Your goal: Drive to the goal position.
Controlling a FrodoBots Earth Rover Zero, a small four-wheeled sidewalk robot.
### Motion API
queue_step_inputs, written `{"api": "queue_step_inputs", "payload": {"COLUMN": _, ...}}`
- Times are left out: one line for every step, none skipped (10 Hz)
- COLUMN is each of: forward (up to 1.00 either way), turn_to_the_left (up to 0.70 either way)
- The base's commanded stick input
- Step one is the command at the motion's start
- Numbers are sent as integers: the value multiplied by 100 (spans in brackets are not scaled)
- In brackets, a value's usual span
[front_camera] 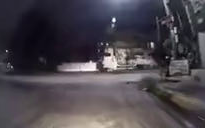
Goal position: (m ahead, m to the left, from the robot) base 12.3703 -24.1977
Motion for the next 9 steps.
{"api": "queue_step_inputs", "payload": {"forward": 70, "turn_to_the_left": -35}}
{"api": "queue_step_inputs", "payload": {"forward": 70, "turn_to_the_left": -35}}
{"api": "queue_step_inputs", "payload": {"forward": 70, "turn_to_the_left": -35}}
{"api": "queue_step_inputs", "payload": {"forward": 70, "turn_to_the_left": -35}}
{"api": "queue_step_inputs", "payload": {"forward": 70, "turn_to_the_left": -22}}
{"api": "queue_step_inputs", "payload": {"forward": 70, "turn_to_the_left": -5}}
{"api": "queue_step_inputs", "payload": {"forward": 70, "turn_to_the_left": 0}}
{"api": "queue_step_inputs", "payload": {"forward": 70, "turn_to_the_left": 0}}
{"api": "queue_step_inputs", "payload": {"forward": 70, "turn_to_the_left": 0}}
